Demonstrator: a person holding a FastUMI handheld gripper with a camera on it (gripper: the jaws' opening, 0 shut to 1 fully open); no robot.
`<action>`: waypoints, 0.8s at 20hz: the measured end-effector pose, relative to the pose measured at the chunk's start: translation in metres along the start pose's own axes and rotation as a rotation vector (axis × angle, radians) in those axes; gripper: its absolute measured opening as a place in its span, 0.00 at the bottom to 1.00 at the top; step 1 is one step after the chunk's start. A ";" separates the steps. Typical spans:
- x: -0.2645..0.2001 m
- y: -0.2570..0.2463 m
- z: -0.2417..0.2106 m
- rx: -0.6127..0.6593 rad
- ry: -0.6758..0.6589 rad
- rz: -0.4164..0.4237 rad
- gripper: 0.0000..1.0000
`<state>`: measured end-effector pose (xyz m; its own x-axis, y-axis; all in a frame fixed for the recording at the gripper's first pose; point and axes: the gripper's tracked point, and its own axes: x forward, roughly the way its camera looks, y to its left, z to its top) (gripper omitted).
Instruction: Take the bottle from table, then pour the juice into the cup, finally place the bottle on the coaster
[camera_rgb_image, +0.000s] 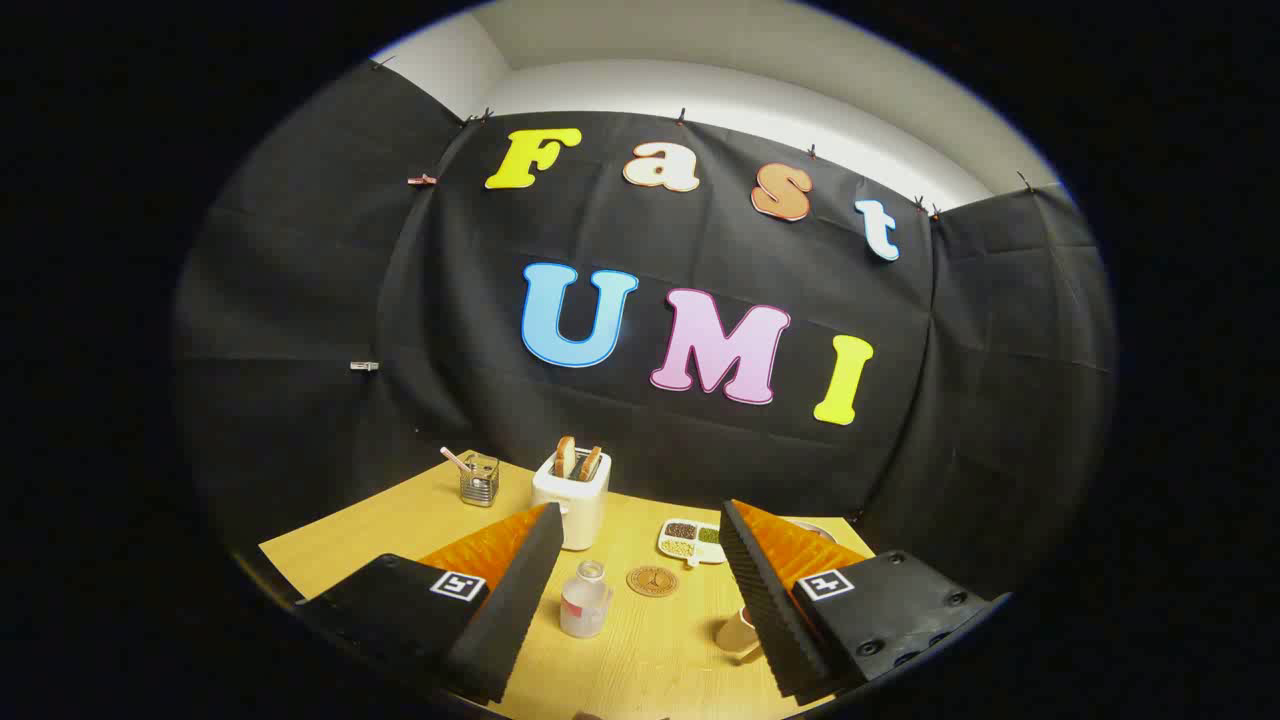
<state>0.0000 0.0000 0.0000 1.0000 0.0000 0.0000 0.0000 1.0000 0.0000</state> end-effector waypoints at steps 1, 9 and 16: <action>0.002 0.001 0.004 0.002 -0.007 -0.005 0.97; 0.013 0.016 0.004 0.034 -0.012 -0.051 0.97; 0.017 0.029 0.004 0.049 -0.021 -0.043 0.97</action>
<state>0.0168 0.0294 0.0045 0.9989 -0.0433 0.0198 0.0422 0.9979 0.0496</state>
